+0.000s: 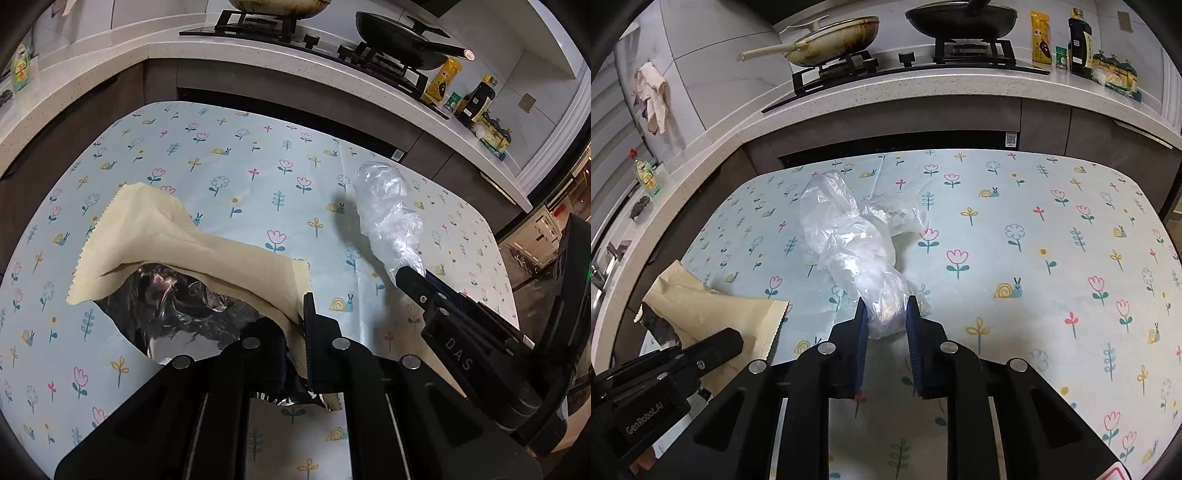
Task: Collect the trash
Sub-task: 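Carry the paper packet with the left gripper to the bin while the right carries the plastic bag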
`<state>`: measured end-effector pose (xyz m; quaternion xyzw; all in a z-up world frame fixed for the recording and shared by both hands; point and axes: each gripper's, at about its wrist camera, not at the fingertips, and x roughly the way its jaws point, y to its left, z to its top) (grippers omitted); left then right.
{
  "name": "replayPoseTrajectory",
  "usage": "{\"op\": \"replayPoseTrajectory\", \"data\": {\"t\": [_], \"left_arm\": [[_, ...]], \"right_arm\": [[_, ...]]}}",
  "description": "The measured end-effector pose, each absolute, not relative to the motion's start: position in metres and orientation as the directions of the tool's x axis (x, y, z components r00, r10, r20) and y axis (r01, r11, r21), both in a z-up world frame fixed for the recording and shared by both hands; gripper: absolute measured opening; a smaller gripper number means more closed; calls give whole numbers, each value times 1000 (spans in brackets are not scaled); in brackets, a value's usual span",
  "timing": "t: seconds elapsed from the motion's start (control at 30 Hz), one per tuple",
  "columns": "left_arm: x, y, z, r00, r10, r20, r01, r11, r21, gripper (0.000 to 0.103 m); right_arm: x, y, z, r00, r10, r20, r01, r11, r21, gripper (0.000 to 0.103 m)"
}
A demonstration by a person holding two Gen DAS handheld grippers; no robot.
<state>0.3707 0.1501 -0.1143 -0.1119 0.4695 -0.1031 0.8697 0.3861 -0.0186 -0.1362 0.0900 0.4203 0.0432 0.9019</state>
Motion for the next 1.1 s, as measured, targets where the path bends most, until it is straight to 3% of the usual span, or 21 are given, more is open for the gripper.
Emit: {"op": "replayPoseTrajectory", "data": {"t": [0.67, 1.1], "left_arm": [[235, 8, -23, 539, -414, -733, 327, 905, -270, 7], [147, -111, 1, 484, -494, -722, 513, 829, -224, 7]], "right_arm": [[192, -144, -48, 741, 14, -671, 185, 957, 224, 18], [69, -253, -31, 769, -109, -630, 358, 890, 282, 18]]}}
